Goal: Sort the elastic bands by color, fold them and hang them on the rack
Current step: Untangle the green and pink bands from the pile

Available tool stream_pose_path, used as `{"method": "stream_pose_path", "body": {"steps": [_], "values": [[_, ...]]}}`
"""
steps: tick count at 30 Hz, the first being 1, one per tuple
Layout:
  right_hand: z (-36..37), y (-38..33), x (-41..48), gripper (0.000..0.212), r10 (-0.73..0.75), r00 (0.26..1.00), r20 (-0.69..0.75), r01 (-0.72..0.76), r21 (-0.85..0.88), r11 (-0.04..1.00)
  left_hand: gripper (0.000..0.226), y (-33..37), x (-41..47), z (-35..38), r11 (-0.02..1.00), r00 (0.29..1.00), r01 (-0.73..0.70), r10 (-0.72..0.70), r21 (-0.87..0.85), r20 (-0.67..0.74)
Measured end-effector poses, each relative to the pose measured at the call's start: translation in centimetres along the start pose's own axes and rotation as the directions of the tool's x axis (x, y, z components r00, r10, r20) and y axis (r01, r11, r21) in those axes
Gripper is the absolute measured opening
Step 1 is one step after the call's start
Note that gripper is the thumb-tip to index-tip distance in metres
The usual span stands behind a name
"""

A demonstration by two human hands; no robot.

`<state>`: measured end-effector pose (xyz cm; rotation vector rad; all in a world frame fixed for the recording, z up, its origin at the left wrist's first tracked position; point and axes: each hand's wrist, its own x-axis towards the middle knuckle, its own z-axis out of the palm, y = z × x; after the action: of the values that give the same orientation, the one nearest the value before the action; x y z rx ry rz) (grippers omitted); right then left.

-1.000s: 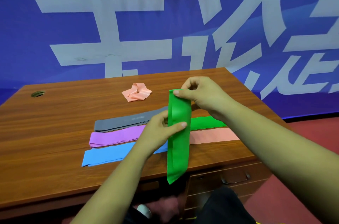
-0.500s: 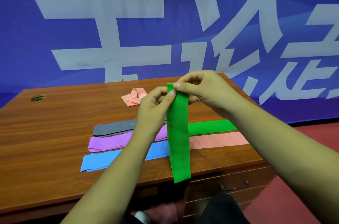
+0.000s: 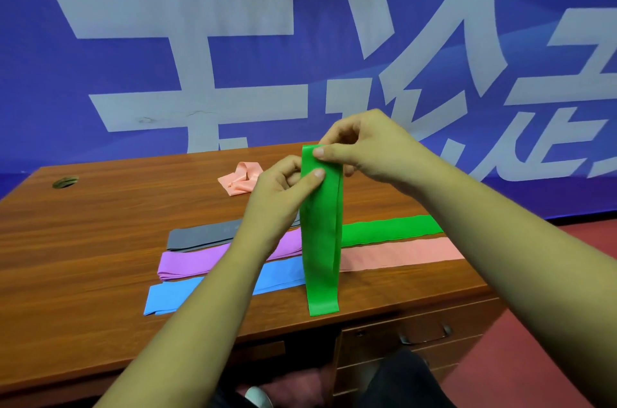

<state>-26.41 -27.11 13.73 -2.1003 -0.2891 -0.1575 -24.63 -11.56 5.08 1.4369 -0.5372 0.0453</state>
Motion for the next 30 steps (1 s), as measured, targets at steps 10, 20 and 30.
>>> {"method": "stream_pose_path", "body": {"steps": [10,20,30], "values": [[-2.7,4.9,3.7,0.018,0.32,0.922,-0.22,-0.269,0.231,0.935,0.014,-4.2,-2.0,0.4,0.925,0.907,0.373,-0.379,0.069,0.181],[-4.9,10.9,4.1,0.008,0.445,0.812,-0.378,-0.316,0.355,0.88,0.02,-6.3,-2.5,-0.9,0.836,0.818,0.51,-0.544,0.205,0.186],[-8.1,17.7,1.6,0.009,0.587,0.646,-0.488,-0.445,0.385,0.809,0.008,-7.0,-0.2,-1.3,0.797,0.814,0.497,-0.565,0.344,0.135]]}}
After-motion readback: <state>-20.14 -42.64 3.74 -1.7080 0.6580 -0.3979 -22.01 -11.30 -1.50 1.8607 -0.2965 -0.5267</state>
